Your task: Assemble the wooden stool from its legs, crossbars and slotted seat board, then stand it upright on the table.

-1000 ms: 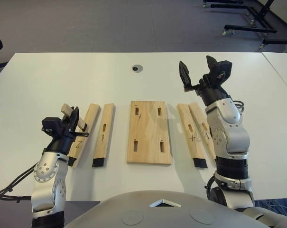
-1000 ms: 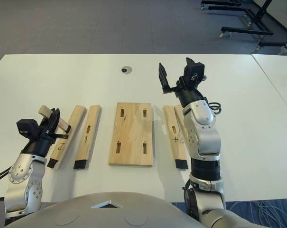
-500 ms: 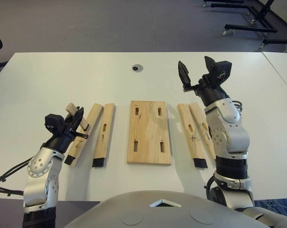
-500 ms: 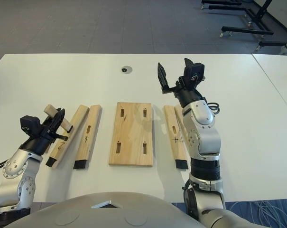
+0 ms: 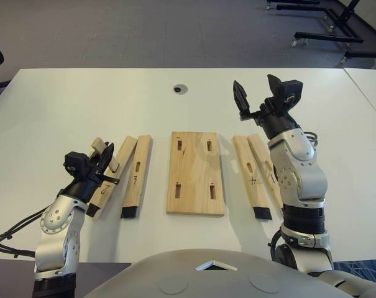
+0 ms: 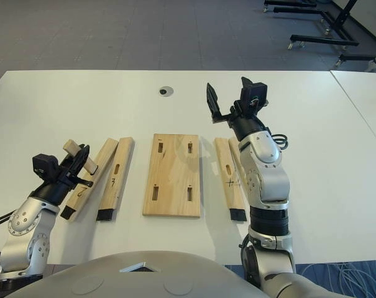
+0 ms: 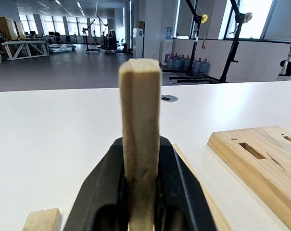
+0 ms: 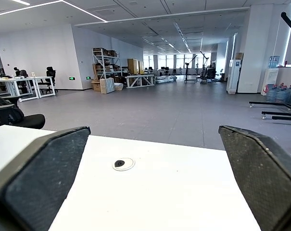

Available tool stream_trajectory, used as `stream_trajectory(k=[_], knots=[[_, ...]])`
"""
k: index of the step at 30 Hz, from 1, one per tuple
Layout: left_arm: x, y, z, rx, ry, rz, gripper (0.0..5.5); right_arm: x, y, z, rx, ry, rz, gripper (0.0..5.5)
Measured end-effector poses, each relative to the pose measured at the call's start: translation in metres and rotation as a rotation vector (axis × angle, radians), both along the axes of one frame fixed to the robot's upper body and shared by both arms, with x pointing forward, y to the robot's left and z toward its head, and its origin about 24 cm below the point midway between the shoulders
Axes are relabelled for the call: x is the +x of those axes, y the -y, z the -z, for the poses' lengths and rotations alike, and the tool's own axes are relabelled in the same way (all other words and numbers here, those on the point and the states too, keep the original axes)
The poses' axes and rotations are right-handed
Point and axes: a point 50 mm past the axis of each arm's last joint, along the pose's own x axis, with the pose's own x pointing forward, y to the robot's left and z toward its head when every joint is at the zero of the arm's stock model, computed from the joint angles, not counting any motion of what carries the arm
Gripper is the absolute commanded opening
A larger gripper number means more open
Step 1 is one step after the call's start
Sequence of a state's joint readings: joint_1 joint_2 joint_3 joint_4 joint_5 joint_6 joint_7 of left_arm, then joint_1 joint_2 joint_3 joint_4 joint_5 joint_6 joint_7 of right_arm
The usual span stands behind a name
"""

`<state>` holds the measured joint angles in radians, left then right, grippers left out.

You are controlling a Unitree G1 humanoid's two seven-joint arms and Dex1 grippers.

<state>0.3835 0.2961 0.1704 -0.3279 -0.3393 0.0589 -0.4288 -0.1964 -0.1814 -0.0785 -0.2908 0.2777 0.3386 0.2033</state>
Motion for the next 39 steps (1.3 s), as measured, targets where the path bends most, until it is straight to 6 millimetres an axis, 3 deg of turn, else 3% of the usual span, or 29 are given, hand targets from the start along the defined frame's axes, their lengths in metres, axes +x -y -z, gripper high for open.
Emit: stream_trajectory(k=[3,5,8,15,20,26,33,39], knots=[[0.000,0.003,0.001,0.002,0.000,0.000,0.39,0.002,-0.001,-0.003,0.000,0.010,-0.004,4.91],[0.000,0.003,0.002,0.000,-0.001,-0.001,0.84,0.002,-0.001,-0.003,0.000,0.009,-0.004,4.91],[-0.005,0.004,0.018,0.002,-0.100,-0.006,1.34,0.002,-0.001,-0.002,-0.002,0.007,-0.004,4.91],[0.000,0.003,0.016,0.008,-0.081,-0.006,2.40,0.003,-0.003,-0.003,-0.003,0.010,-0.009,4.91],[0.002,-0.001,0.014,0.017,-0.060,-0.019,2.40,0.003,-0.003,-0.003,-0.001,0.011,-0.008,4.91],[0.012,0.002,-0.008,0.014,0.035,-0.012,2.40,0.003,-0.003,-0.003,0.006,0.018,-0.001,4.91],[0.035,0.016,-0.050,-0.032,0.171,0.025,2.40,0.003,-0.006,0.004,0.039,0.003,0.011,4.91],[0.050,0.004,-0.077,0.017,0.256,-0.029,2.40,0.002,-0.007,0.007,0.053,0.003,0.017,4.91]])
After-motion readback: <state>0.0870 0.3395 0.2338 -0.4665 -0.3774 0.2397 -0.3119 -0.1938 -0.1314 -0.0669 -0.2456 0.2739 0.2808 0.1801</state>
